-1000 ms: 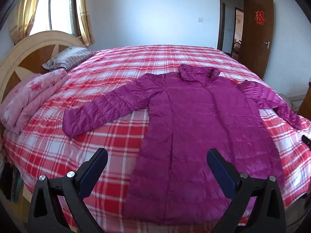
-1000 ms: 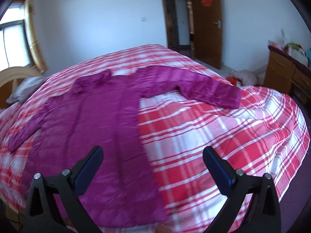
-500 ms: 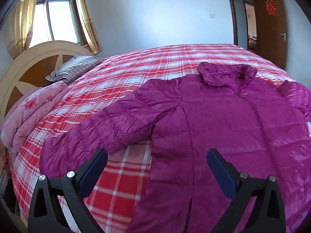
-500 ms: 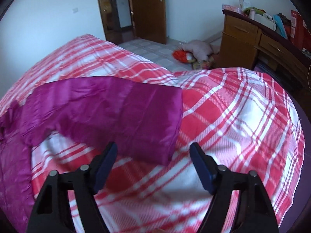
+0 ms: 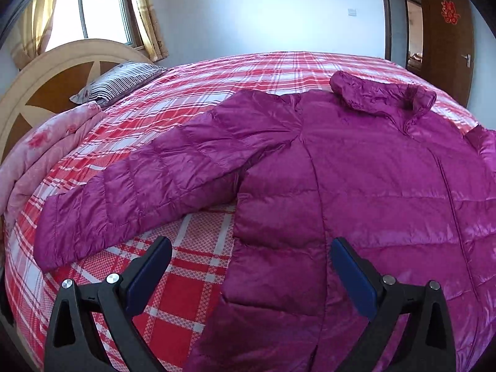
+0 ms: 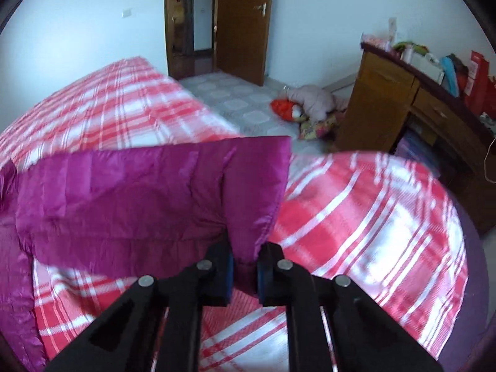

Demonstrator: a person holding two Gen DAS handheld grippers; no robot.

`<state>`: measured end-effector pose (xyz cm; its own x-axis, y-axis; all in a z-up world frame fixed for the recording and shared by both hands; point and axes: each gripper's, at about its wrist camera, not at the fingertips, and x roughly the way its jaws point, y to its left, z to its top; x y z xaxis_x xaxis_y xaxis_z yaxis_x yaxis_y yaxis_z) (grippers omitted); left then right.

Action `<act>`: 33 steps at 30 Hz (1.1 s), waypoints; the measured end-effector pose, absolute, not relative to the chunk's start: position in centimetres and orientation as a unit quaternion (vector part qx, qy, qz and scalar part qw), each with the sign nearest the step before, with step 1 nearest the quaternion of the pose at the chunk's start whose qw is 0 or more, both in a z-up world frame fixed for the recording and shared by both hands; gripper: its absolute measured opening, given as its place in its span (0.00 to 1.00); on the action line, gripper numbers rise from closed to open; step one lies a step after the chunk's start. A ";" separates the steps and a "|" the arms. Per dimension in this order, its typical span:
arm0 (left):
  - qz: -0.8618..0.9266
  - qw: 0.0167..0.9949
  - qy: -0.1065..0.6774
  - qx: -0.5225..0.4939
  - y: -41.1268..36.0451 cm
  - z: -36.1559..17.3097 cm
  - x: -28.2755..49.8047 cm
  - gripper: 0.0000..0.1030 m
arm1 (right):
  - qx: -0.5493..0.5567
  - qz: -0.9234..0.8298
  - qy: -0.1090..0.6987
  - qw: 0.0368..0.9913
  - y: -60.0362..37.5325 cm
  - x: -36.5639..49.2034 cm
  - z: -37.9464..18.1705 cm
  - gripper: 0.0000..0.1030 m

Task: Fold large clothes
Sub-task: 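Grasp the sleeve cuff nearest the right tool with the right gripper, then lift the sleeve with the right gripper and lay it across the jacket body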

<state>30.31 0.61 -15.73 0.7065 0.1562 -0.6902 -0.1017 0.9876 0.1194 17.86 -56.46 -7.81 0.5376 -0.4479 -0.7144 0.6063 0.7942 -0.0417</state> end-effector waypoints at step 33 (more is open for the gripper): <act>0.058 0.919 0.389 -0.022 4.0 -16.7 29.1 0.99 | -0.275 0.021 0.196 0.941 -13.6 29.6 -1.4 0.12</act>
